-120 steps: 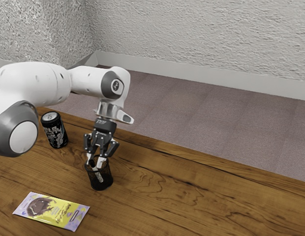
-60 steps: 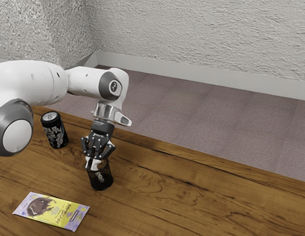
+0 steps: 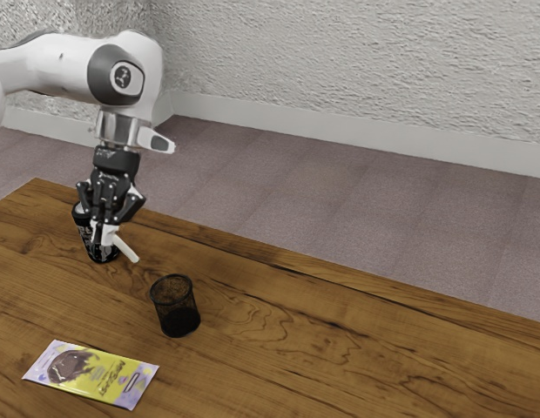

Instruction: Take the marker out of the pen holder and place it to the left of the pen holder.

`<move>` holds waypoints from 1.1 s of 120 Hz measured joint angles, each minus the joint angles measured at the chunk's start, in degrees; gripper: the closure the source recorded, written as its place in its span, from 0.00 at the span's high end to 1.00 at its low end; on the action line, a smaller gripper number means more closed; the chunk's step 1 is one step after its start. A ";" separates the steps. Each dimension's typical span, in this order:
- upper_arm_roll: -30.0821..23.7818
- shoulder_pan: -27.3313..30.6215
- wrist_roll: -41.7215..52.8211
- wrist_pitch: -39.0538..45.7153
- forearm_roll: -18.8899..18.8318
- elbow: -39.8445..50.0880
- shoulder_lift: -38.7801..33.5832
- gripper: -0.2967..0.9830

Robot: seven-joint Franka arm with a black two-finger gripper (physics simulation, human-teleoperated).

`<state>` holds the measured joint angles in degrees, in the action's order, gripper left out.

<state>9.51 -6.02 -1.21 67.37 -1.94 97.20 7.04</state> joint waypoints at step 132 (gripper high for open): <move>-1.26 8.90 9.36 61.20 -19.48 39.86 -13.58 0.17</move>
<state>8.25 2.88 8.15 128.57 -21.41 137.06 -6.53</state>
